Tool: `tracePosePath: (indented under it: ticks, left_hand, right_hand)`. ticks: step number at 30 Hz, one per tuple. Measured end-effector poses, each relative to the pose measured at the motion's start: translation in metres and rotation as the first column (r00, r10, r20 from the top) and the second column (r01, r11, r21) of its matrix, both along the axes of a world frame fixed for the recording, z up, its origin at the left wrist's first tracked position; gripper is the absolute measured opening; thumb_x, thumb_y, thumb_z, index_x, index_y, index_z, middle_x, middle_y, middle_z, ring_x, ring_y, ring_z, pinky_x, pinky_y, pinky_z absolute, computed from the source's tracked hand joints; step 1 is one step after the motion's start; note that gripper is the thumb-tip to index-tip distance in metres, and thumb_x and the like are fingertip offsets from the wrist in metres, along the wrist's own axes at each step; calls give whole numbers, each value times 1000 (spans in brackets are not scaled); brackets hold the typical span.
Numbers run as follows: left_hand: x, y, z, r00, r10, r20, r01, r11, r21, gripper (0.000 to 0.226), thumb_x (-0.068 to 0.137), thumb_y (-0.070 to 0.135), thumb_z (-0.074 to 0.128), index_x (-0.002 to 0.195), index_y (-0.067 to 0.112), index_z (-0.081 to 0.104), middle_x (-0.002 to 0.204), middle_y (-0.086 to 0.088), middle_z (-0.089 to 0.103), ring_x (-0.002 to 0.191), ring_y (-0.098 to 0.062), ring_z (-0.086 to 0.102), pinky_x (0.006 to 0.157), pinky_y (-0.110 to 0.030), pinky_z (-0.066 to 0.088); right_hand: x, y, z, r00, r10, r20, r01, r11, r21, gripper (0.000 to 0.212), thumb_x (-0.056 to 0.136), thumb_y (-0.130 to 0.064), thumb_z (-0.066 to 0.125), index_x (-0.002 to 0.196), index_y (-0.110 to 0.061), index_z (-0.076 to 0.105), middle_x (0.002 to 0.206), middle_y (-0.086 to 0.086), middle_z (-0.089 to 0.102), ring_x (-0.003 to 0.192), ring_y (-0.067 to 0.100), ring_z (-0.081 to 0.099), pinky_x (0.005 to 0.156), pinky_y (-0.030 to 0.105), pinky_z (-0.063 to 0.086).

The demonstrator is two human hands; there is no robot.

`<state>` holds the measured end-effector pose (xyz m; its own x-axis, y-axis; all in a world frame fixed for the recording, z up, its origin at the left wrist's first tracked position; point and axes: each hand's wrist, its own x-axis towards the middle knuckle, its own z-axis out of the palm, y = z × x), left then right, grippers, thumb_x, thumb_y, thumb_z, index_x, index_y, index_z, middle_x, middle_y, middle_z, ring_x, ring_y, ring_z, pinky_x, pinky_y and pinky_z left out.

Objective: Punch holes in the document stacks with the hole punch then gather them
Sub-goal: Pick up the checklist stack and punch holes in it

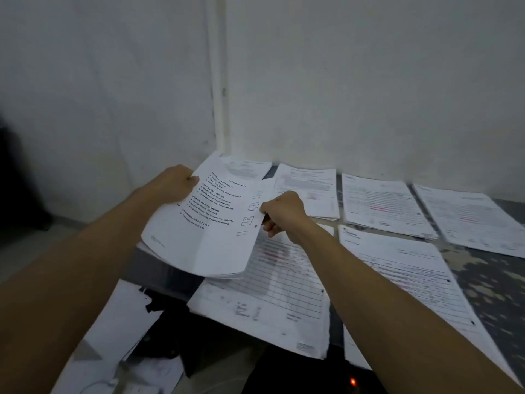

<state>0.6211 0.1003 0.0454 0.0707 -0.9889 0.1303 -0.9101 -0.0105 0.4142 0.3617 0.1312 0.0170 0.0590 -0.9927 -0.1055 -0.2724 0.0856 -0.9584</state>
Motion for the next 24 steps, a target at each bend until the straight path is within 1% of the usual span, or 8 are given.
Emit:
tracePosePath:
  ticks: [2, 4, 8, 13, 16, 18, 21, 24]
  left_hand:
    - [21, -1, -5, 998, -6, 58, 4, 1000, 30, 39, 105, 25, 39, 72, 12, 51, 71, -5, 55, 67, -21, 52, 65, -30, 37]
    - [41, -1, -11, 995, -3, 96, -1, 999, 44, 40, 106, 25, 38, 68, 17, 47, 69, -2, 53, 66, -19, 51, 65, -30, 37]
    - [74, -1, -27, 988, 14, 154, -29, 995, 94, 30, 106, 26, 38, 84, 12, 52, 81, -5, 56, 78, -24, 55, 72, -31, 40]
    - [96, -2, -53, 977, 23, 210, -56, 987, 151, 26, 105, 31, 38, 90, 13, 49, 90, -7, 54, 84, -24, 52, 77, -33, 40]
    - [99, -6, -60, 971, 38, 237, -76, 985, 154, 25, 104, 34, 40, 97, 14, 53, 95, -9, 58, 85, -25, 54, 76, -32, 41]
    - [101, -8, -59, 958, 47, 283, -94, 983, 155, 27, 101, 36, 44, 101, 12, 55, 93, -6, 58, 82, -24, 55, 72, -30, 42]
    - [102, -13, -51, 924, 68, 375, -137, 977, 161, 28, 90, 37, 56, 93, 9, 55, 80, -2, 57, 70, -18, 56, 59, -26, 42]
    - [96, -25, -39, 886, 103, 453, -172, 978, 114, 32, 84, 42, 61, 92, 14, 48, 78, 0, 52, 70, -17, 54, 58, -26, 41]
  right_hand:
    - [22, -3, -6, 1000, 26, -7, -26, 999, 22, 7, 82, 6, 58, 81, 10, 63, 60, 20, 67, 38, 21, 57, 39, 26, 44]
    - [42, -5, -12, 998, 53, -17, -52, 998, 43, 9, 81, 5, 59, 87, 11, 63, 65, 23, 69, 40, 22, 59, 37, 24, 39]
    - [73, -7, -22, 995, 104, -8, -103, 989, 105, 12, 83, 5, 62, 94, 10, 62, 56, 18, 67, 39, 20, 62, 32, 20, 32]
    - [91, -6, -28, 982, 170, -87, -153, 972, 177, 24, 81, 5, 65, 103, 13, 59, 69, 26, 70, 44, 23, 66, 32, 19, 30]
    - [91, -9, -21, 947, 241, -211, -194, 956, 218, 21, 85, -4, 68, 98, 11, 61, 68, 22, 71, 43, 22, 65, 33, 17, 31]
    - [90, -16, -13, 935, 243, -259, -197, 961, 194, 23, 87, -10, 68, 94, 11, 61, 64, 20, 71, 43, 23, 66, 33, 17, 32]
    - [88, -33, -1, 943, 174, -284, -145, 982, 122, 26, 88, -14, 66, 88, 11, 63, 59, 17, 70, 41, 24, 64, 34, 17, 34]
    - [87, -52, 7, 939, 79, -334, -61, 996, 64, 13, 79, -4, 61, 70, 4, 63, 44, 7, 63, 31, 19, 56, 31, 16, 34]
